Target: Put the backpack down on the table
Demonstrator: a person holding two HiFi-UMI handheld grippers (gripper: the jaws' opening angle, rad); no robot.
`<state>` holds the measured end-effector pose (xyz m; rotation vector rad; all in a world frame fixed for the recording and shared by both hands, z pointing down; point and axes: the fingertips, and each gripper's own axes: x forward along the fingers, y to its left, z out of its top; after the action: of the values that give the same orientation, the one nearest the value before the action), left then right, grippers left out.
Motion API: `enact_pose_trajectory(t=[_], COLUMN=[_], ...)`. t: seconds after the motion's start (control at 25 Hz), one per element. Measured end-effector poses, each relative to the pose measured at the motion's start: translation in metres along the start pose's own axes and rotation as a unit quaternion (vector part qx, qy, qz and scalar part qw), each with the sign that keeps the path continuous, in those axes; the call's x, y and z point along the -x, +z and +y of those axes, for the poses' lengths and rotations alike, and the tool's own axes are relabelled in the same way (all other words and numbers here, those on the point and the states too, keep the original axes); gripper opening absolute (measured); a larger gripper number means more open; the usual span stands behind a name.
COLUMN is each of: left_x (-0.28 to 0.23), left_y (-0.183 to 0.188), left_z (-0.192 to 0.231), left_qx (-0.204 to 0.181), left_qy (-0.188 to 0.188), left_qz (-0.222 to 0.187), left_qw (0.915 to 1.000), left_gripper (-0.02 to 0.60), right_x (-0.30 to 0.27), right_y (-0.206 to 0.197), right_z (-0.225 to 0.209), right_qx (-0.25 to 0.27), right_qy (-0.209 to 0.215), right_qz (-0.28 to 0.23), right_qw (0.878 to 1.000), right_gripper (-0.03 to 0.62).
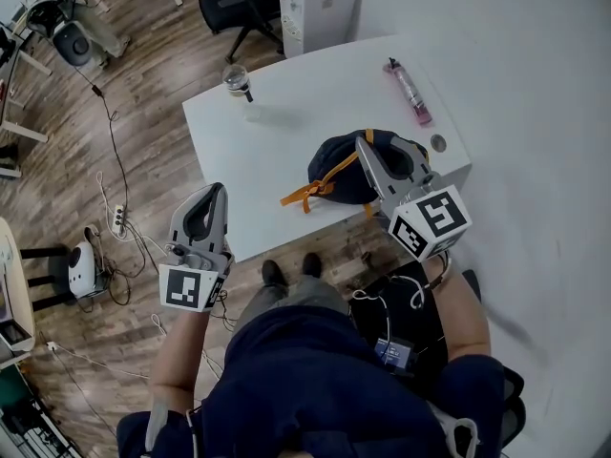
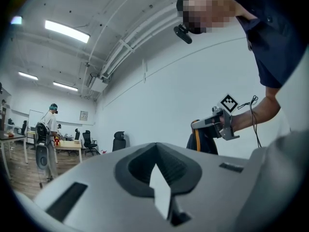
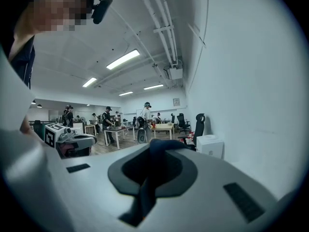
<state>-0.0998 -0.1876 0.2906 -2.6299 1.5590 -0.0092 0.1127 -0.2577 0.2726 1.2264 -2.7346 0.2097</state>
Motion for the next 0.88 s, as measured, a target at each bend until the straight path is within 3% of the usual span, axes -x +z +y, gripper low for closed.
enact_pose_trajectory(t=[0.28, 0.56, 0.88], left_x=[-0.015, -0.027, -0.043], left_y=[0.0, -0.004, -0.009], left_z=[-0.005, 0.003, 0.0], left_qx=[0.013, 0.001, 0.013], left_qy=[-0.007, -0.012, -0.016], left_qz=[0.006, 0.022, 0.022], left_qw=[0.9999, 0.9997, 0.9996], left_gripper=[0.003, 0.003, 0.003], right_x=[-0.028, -0.069, -0.104], right_y=[-0.002, 0.001, -0.015], right_z=[-0.011, -0.027, -0.055], right_qx=[0.03, 0.046, 0.054], right_qy=[0.0, 0.007, -0.013], right_qz=[0.002, 0.005, -0.004], right_qw=[1.0, 0.999, 0.998], right_gripper=[0.008, 0.008, 0.008])
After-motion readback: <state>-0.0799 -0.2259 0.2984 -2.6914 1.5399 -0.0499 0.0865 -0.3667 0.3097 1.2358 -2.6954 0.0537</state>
